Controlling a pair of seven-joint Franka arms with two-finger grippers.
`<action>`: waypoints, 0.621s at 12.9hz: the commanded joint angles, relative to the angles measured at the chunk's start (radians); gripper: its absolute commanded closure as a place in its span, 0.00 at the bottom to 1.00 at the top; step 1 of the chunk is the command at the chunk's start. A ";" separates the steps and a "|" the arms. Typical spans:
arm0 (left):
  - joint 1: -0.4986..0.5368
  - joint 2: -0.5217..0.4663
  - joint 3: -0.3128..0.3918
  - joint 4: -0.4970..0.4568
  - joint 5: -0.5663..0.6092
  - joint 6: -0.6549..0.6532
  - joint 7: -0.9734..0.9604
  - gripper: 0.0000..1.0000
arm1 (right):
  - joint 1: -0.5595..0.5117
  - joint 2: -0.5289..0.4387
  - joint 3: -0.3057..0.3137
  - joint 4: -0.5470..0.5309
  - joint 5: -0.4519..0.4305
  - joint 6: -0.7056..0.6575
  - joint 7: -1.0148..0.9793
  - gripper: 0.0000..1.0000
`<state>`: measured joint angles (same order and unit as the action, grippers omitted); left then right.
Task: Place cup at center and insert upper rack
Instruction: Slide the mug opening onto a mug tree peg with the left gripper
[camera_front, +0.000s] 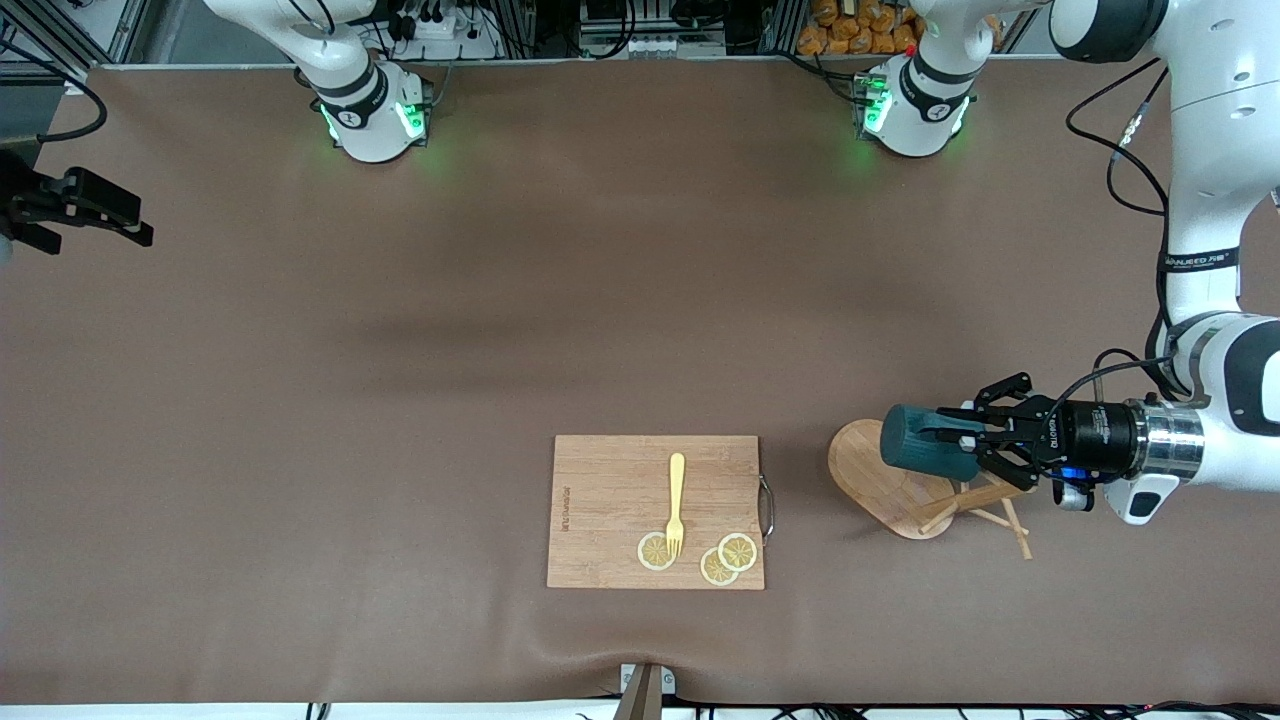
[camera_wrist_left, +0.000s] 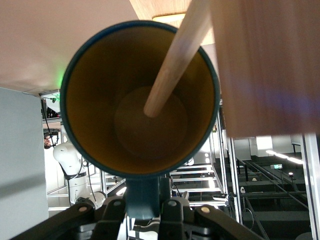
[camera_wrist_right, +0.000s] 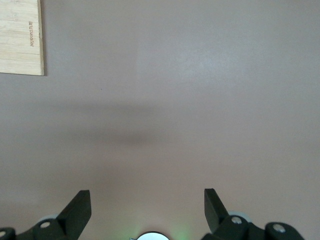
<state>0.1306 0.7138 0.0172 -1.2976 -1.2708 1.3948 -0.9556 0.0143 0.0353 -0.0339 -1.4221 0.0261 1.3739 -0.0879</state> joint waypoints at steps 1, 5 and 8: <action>0.015 0.021 -0.007 0.024 -0.025 -0.019 0.017 1.00 | 0.012 -0.006 -0.003 0.011 -0.011 -0.010 0.019 0.00; 0.020 0.024 -0.008 0.032 -0.025 -0.019 0.017 1.00 | 0.027 -0.006 -0.004 0.011 -0.011 -0.010 0.020 0.00; 0.021 0.022 -0.008 0.035 -0.025 -0.031 0.014 1.00 | 0.027 -0.006 -0.004 0.011 -0.011 -0.010 0.020 0.00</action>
<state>0.1404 0.7230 0.0172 -1.2873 -1.2709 1.3934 -0.9447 0.0308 0.0352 -0.0339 -1.4217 0.0261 1.3739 -0.0857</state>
